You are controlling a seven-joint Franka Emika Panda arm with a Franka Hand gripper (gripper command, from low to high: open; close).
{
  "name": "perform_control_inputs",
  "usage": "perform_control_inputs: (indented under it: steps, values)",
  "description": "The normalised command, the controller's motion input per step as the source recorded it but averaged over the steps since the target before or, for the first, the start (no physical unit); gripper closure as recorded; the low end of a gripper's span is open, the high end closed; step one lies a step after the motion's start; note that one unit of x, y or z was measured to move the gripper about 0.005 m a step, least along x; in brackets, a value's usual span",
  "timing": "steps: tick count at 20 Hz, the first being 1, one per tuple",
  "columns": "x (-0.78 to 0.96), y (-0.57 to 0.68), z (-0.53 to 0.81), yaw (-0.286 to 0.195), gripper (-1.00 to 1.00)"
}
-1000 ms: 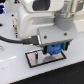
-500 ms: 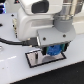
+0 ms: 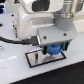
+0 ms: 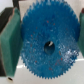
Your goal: Insert the blue gear onto the right peg, followed by the red gear
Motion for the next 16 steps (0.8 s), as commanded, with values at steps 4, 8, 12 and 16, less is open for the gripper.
perform_control_inputs:
  steps: [4, 8, 12, 16]
  values:
    - [0.06, 0.02, 0.0, 0.0, 1.0]
    - [0.04, 0.03, -0.03, 0.0, 1.0]
    - [0.04, 0.04, -0.11, 0.0, 1.0]
    - [0.05, 0.01, -0.16, 0.0, 1.0]
